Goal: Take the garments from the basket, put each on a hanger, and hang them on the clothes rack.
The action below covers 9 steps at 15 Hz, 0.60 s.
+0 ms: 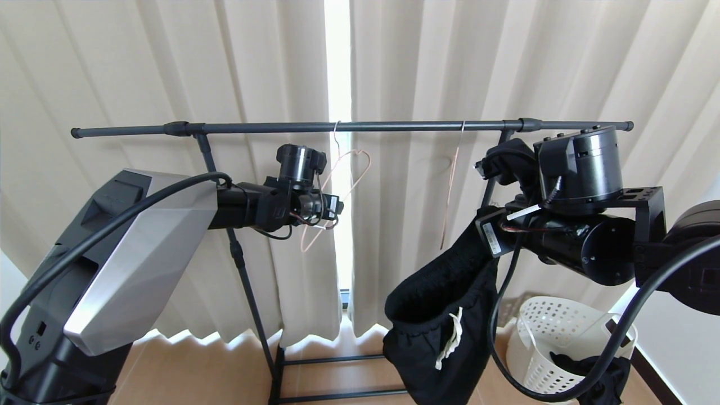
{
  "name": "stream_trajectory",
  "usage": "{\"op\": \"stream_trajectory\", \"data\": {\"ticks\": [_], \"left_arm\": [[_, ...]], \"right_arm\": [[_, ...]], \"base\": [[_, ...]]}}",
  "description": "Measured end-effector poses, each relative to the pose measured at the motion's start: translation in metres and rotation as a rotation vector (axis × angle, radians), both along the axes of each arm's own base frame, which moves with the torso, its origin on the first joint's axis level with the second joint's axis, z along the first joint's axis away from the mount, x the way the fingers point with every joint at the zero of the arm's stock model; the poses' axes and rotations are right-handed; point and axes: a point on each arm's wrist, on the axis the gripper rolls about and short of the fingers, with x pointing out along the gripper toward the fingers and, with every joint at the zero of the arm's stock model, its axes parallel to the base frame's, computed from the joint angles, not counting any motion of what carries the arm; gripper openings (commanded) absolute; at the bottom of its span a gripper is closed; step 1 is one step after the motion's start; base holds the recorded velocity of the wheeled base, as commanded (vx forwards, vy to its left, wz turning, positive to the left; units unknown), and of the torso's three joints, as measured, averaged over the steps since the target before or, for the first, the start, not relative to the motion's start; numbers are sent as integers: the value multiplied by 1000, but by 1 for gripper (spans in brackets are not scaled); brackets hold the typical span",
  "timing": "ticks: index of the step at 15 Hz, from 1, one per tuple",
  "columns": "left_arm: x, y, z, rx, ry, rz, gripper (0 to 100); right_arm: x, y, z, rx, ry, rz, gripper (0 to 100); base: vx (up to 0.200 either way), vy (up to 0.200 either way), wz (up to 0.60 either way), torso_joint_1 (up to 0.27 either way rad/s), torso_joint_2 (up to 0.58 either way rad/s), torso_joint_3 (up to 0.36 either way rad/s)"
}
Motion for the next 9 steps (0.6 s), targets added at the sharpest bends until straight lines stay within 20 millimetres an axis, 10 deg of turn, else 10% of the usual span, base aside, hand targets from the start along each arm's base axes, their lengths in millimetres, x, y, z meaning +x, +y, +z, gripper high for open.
{"op": "stream_trajectory", "data": {"ticks": [9], "left_arm": [[0, 0, 0, 0, 0, 0, 0]], "right_arm": [[0, 0, 0, 0, 1, 0, 0]], "base": [[0, 0, 0, 0, 0, 0]]}}
